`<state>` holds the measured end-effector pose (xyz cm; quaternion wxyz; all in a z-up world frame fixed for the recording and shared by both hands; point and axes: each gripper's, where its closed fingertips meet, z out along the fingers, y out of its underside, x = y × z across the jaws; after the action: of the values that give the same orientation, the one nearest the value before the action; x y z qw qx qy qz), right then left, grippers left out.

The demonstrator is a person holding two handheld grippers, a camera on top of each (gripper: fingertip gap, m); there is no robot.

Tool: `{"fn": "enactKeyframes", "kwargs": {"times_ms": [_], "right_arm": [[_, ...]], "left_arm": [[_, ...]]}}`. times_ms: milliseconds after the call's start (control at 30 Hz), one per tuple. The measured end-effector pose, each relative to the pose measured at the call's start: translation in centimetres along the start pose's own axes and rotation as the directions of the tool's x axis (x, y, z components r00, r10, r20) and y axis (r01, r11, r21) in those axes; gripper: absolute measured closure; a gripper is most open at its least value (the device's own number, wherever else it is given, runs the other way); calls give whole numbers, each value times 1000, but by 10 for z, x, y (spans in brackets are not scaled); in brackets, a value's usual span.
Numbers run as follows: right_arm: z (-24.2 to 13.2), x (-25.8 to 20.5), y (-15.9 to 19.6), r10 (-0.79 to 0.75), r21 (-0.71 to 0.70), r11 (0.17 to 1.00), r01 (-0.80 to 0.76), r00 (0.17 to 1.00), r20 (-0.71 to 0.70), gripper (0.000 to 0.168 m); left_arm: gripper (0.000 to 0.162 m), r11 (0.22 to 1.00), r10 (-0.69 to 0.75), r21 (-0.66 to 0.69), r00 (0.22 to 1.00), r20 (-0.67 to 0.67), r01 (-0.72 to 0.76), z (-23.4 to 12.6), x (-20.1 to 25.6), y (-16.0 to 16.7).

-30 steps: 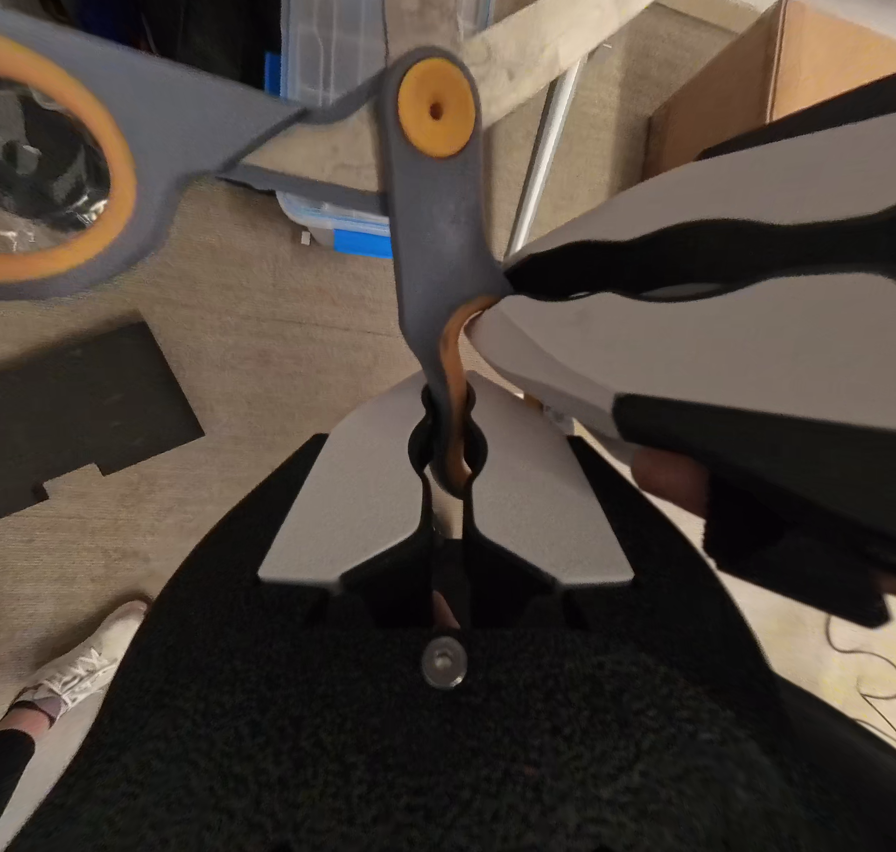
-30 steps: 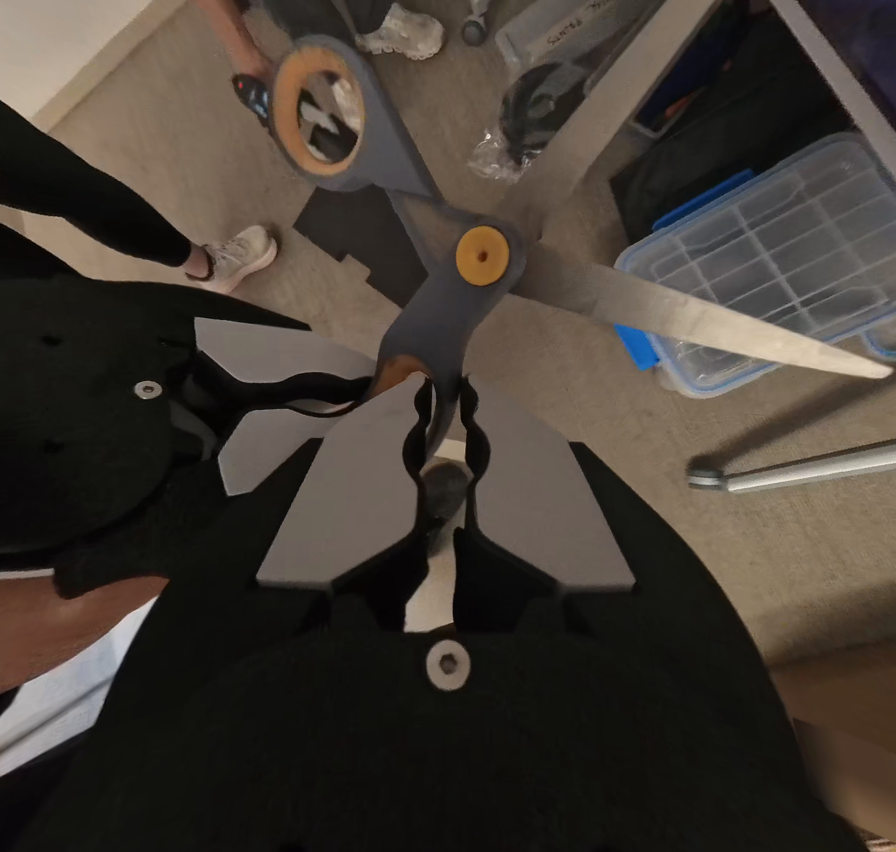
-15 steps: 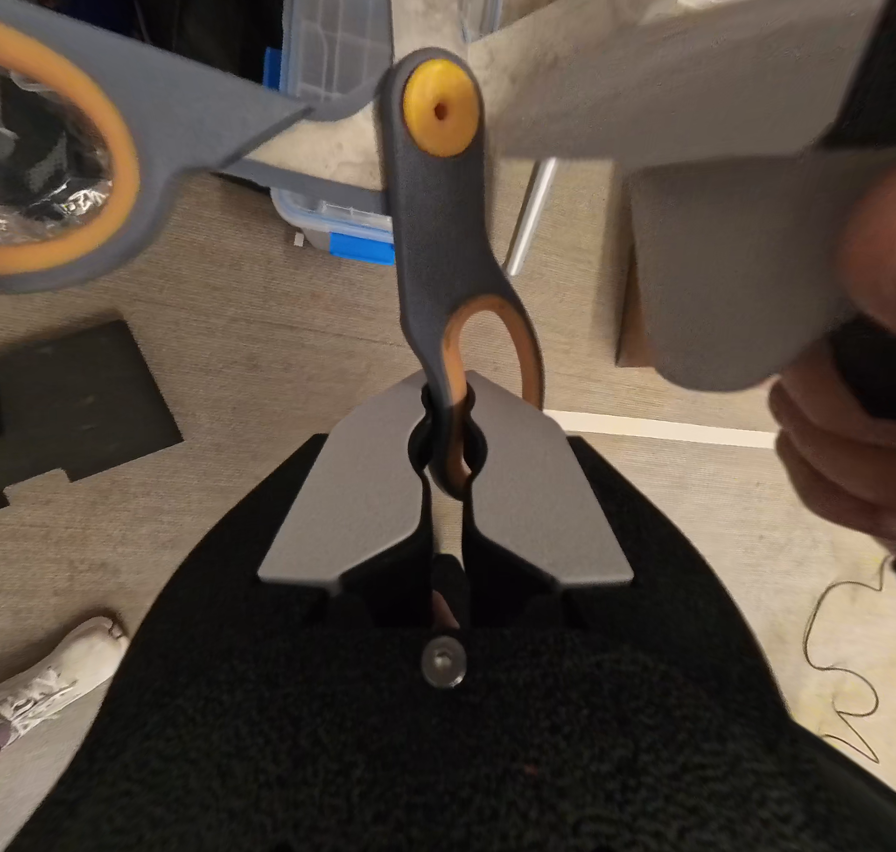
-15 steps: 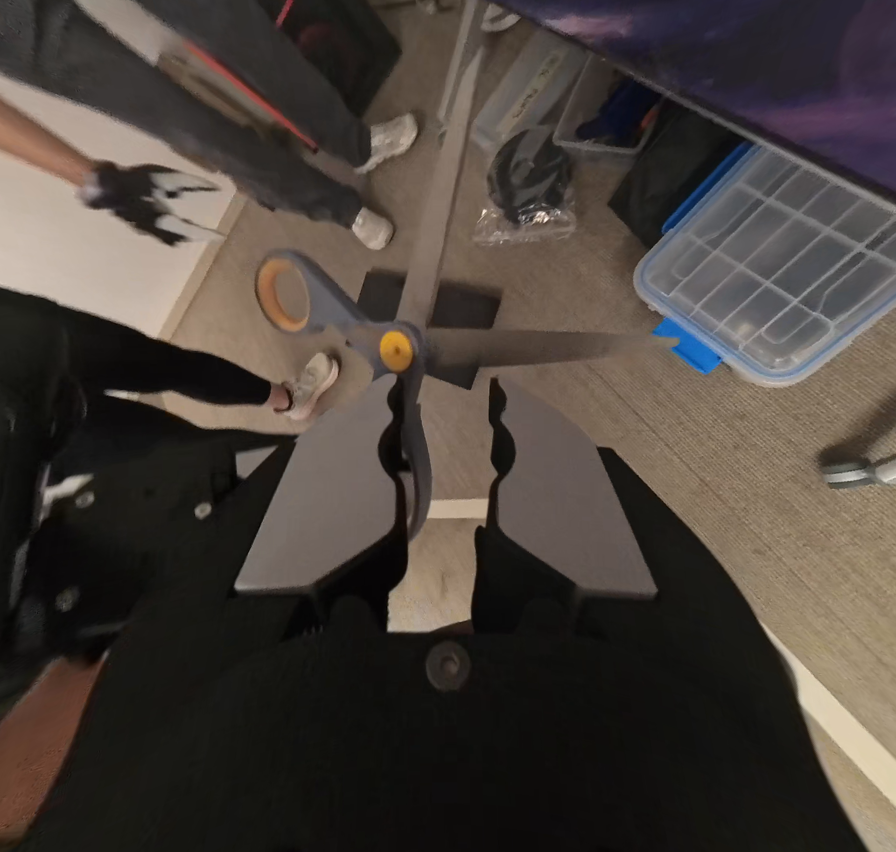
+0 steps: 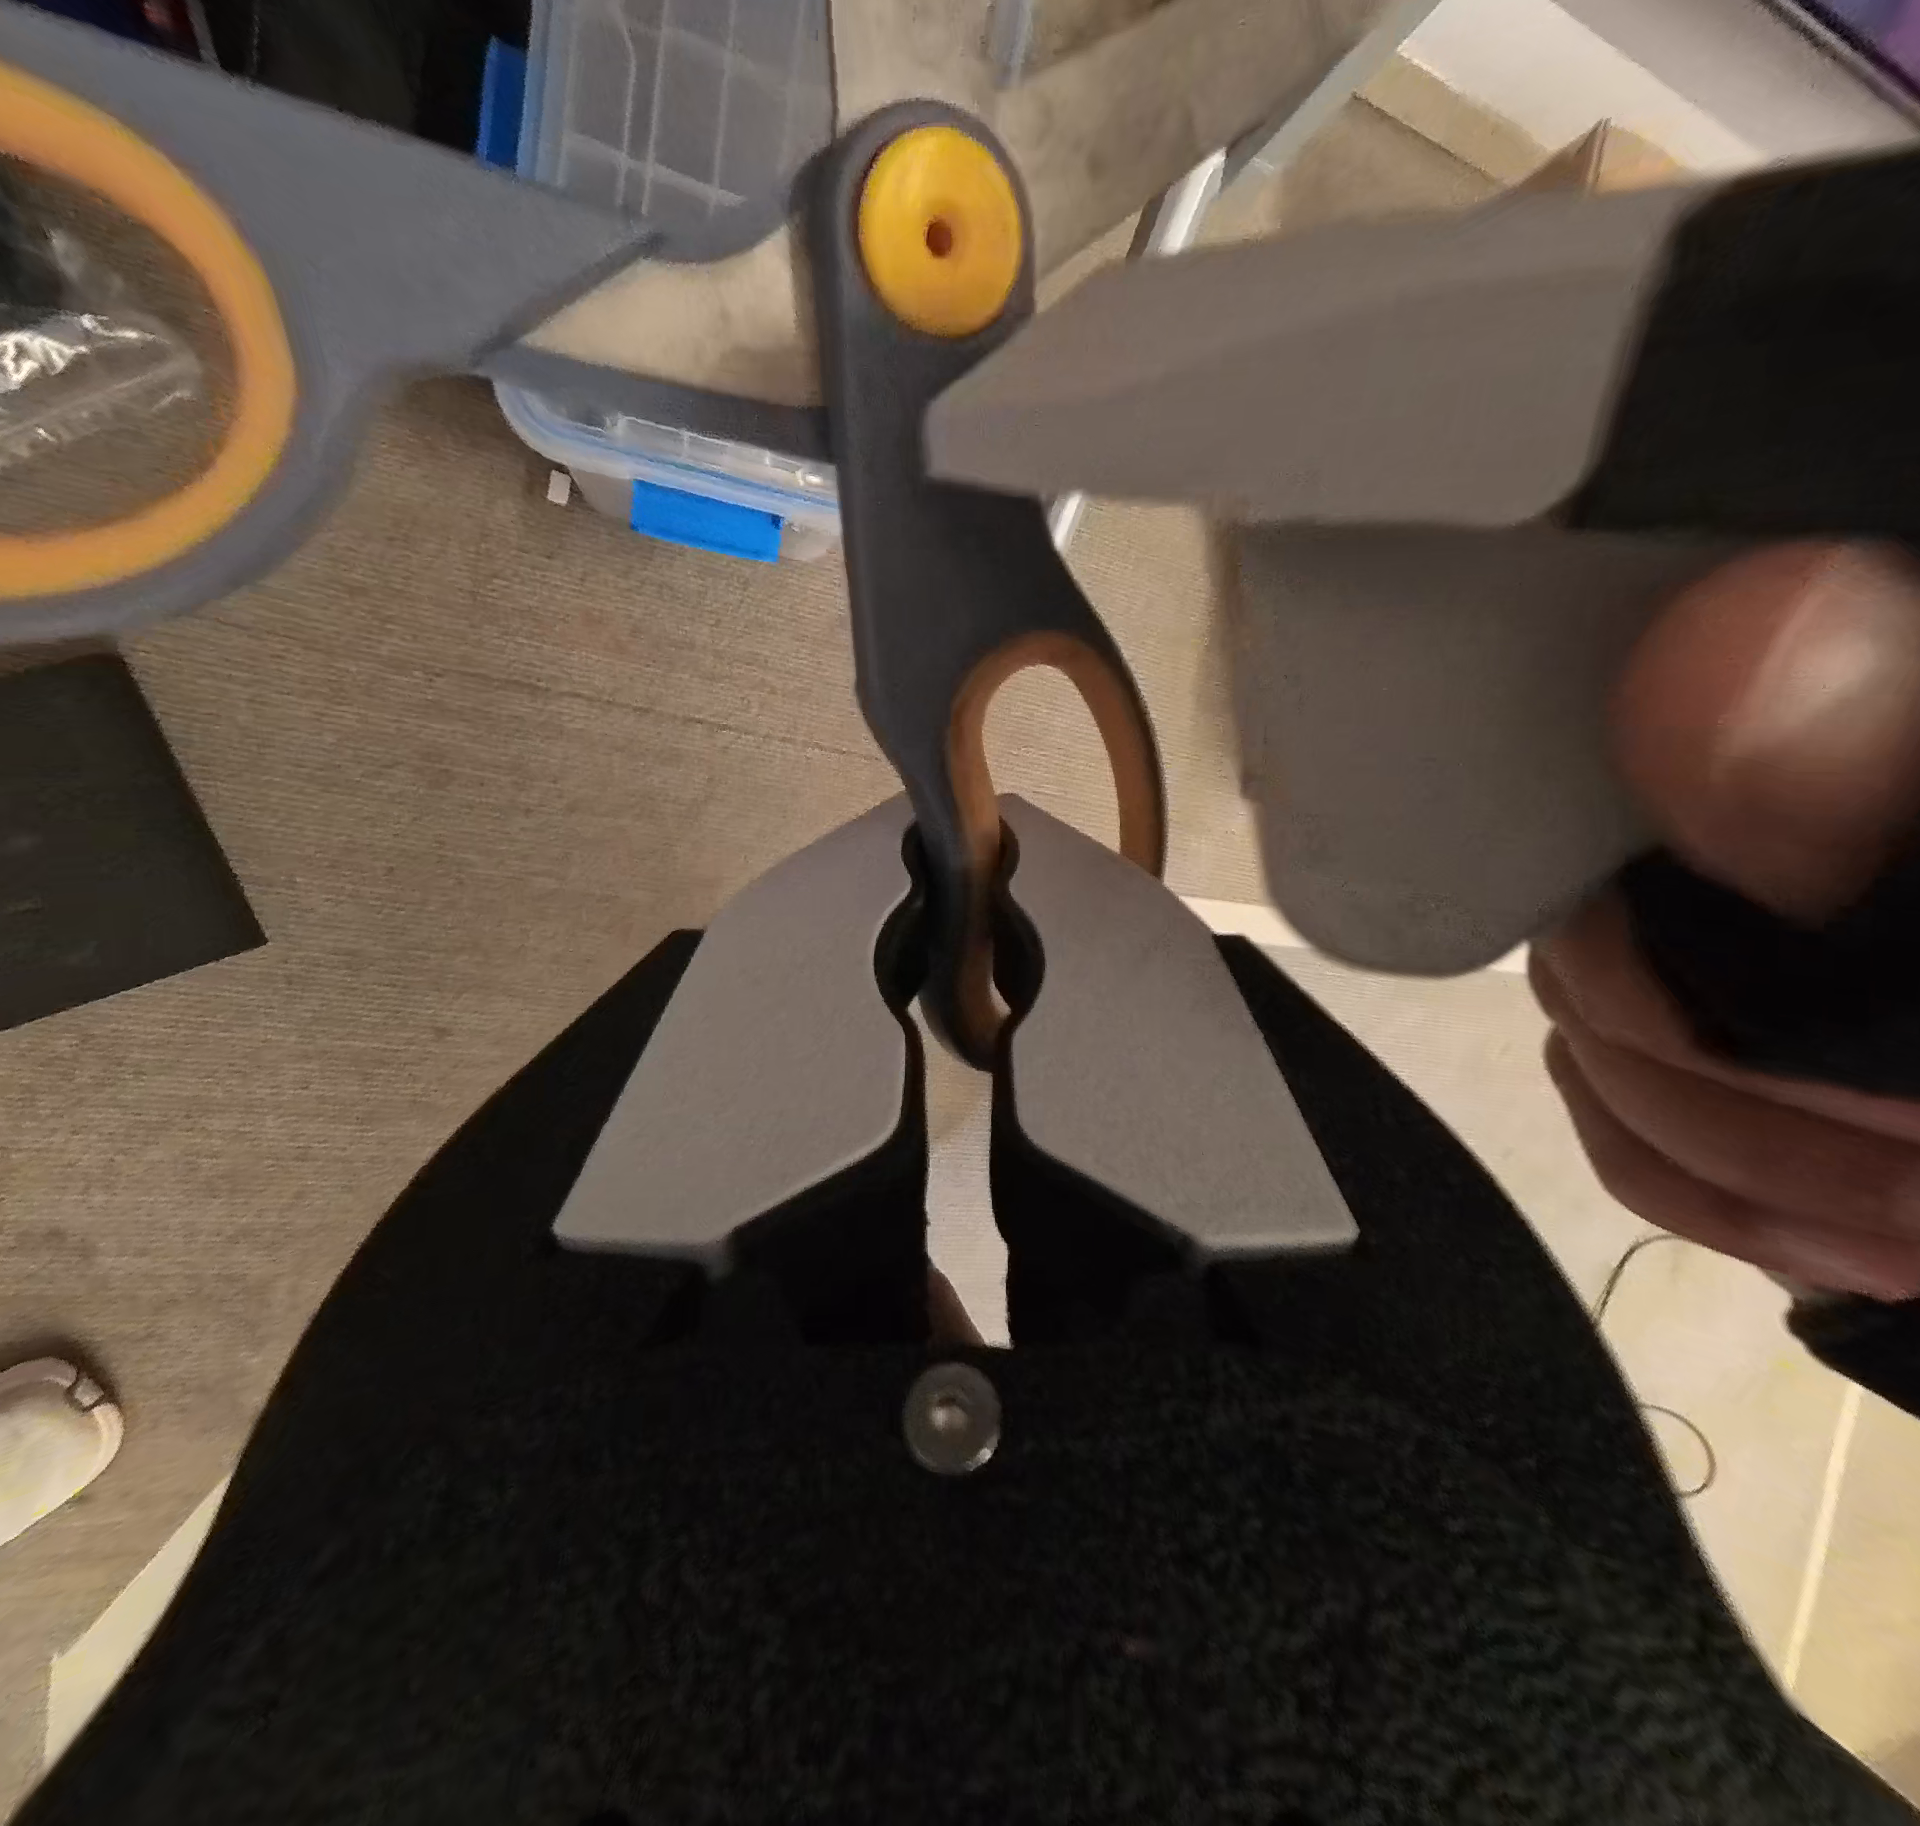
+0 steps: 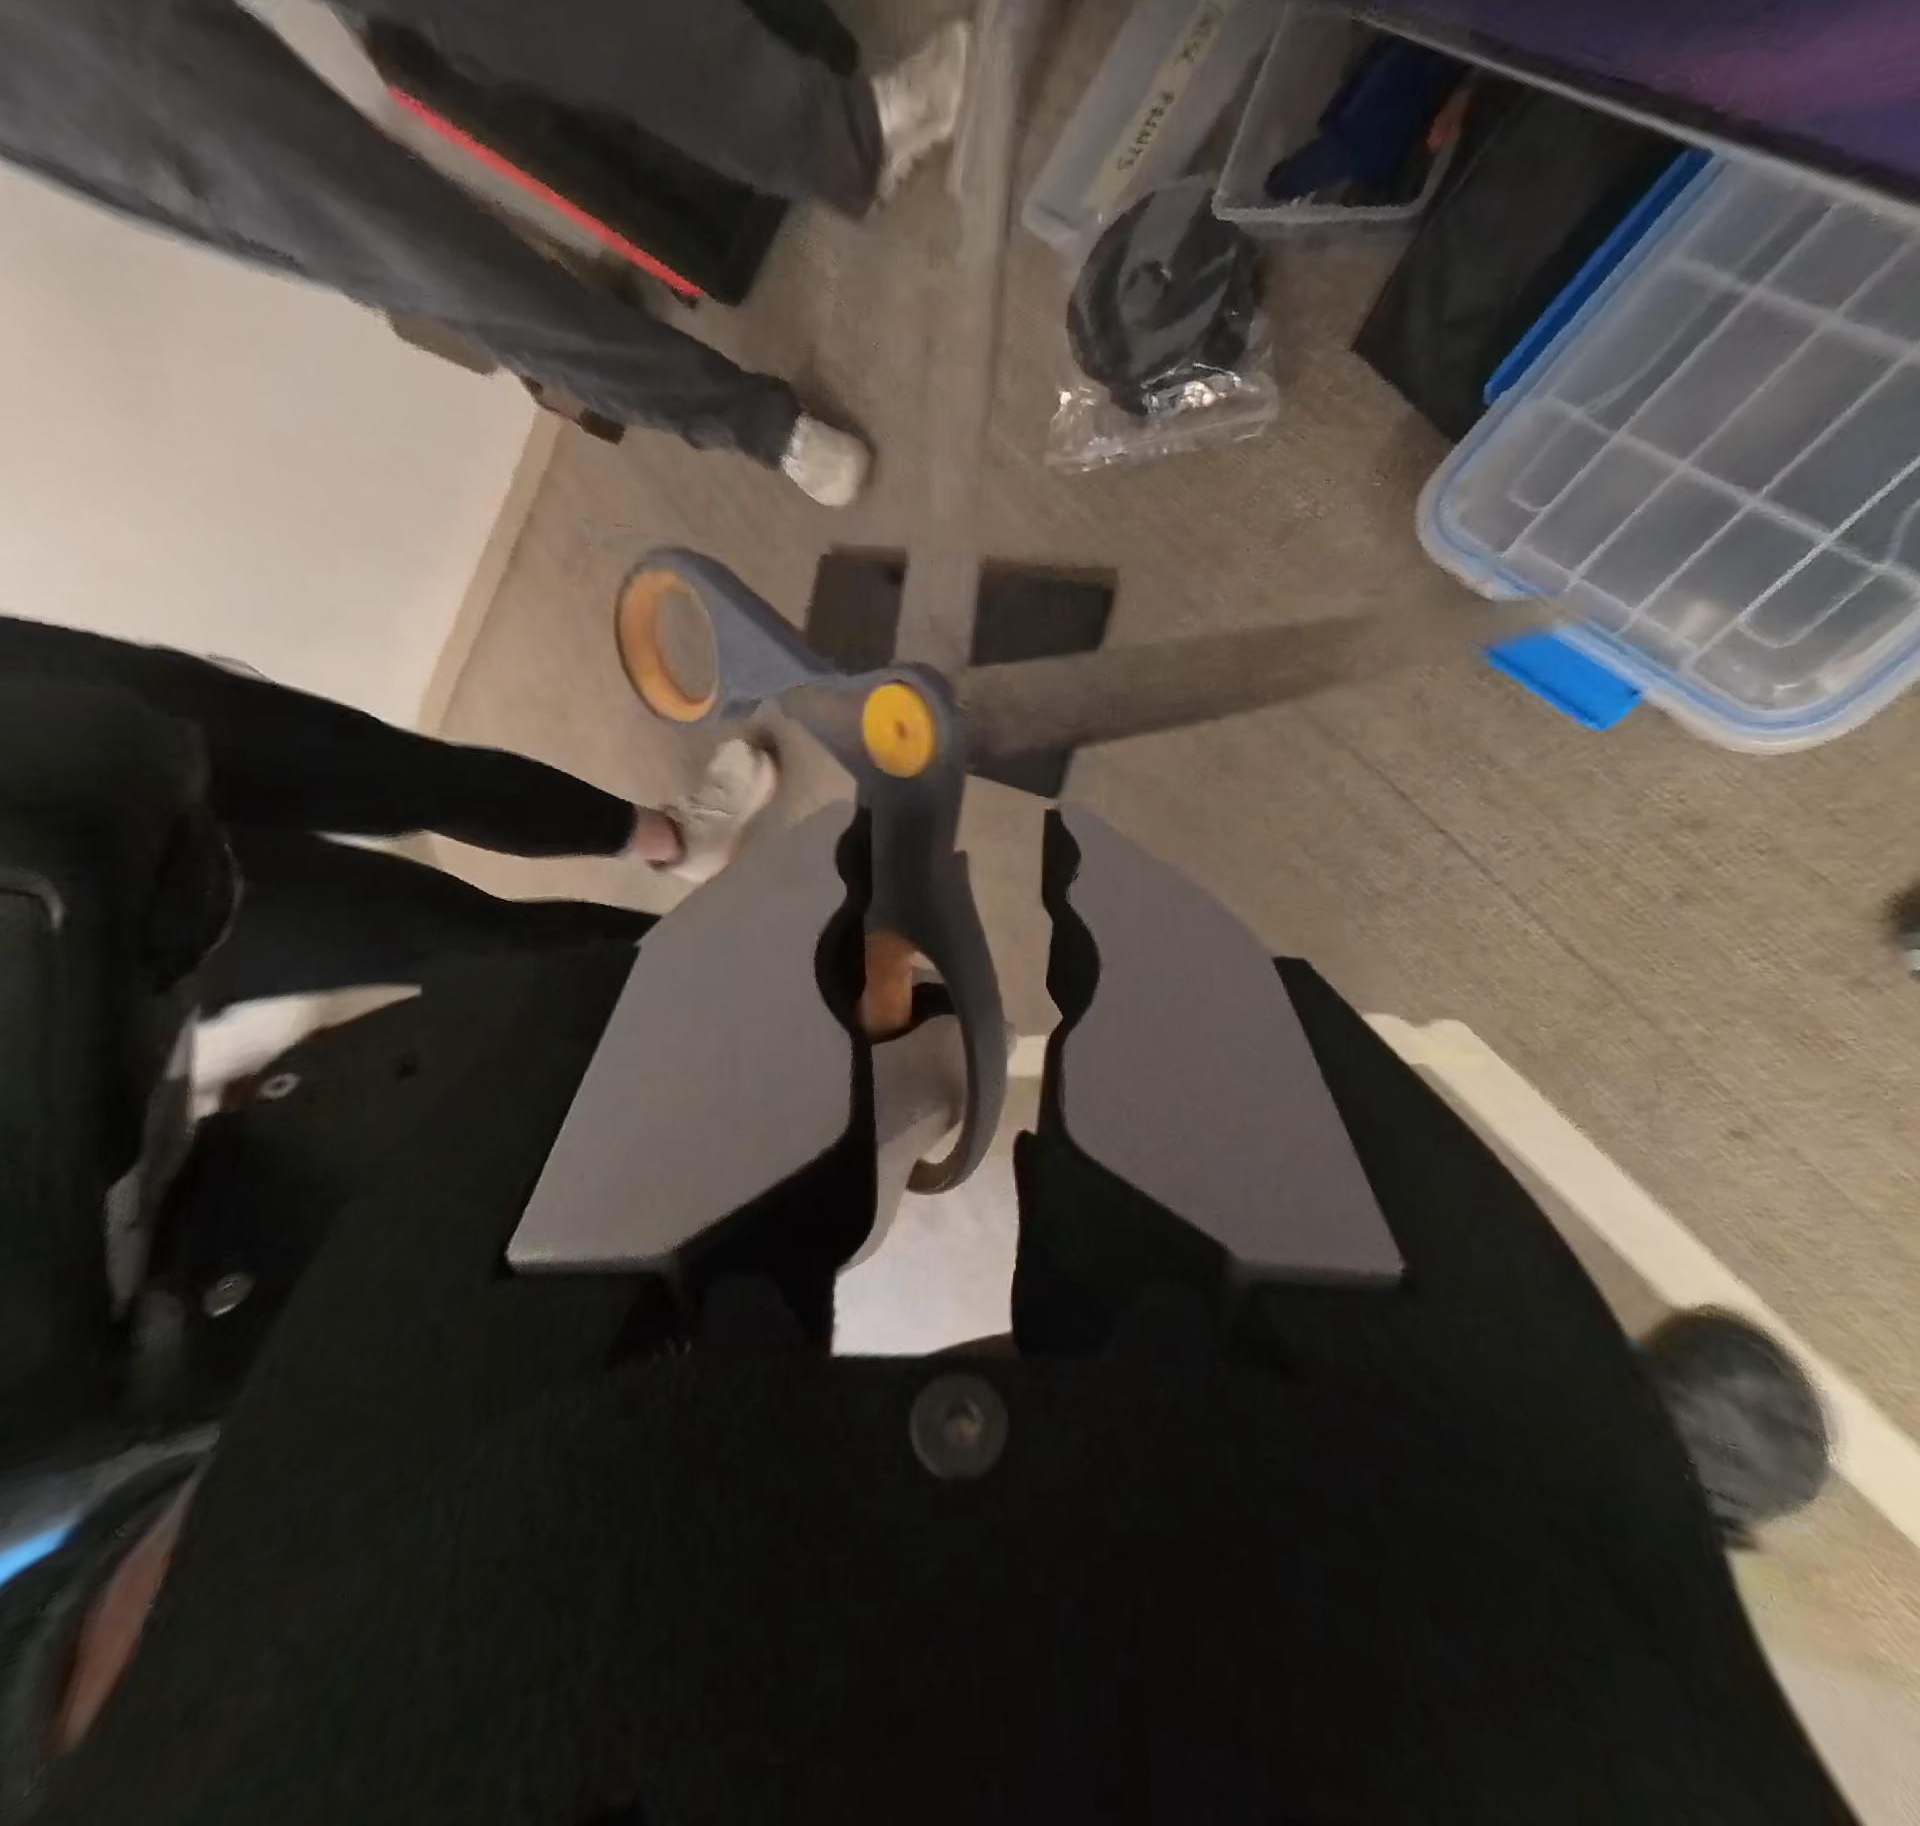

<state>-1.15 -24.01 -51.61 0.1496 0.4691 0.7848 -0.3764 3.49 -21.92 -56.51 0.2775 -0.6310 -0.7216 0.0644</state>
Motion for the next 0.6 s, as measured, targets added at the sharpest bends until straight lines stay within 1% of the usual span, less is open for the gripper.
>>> {"fn": "enactKeyframes", "kwargs": {"times_ms": [100,167,267,433,533,600], "right_arm": [[10,2,3,-91,-44,995,88,994,-67,139],[15,3,4,-88,-49,995,85,994,-69,142],[22,6,3,-106,-55,993,101,990,-90,142],[35,5,-2,-72,-60,996,69,996,-50,144],[46,3,-9,-5,-40,999,4,1000,-16,148],[53,5,-13,9,-35,999,-10,999,-33,148]], "left_arm": [[156,1000,19,-5,1000,-17,-19,4,6,0],[155,999,31,-12,1000,-2,-31,6,6,0],[155,1000,15,-27,1000,-18,-15,11,5,-1],[156,999,18,-39,1000,-25,-19,17,-4,-5],[155,999,12,-43,999,-35,-14,21,-15,-12],[156,999,13,-50,999,-39,-15,24,-21,-15]]}}
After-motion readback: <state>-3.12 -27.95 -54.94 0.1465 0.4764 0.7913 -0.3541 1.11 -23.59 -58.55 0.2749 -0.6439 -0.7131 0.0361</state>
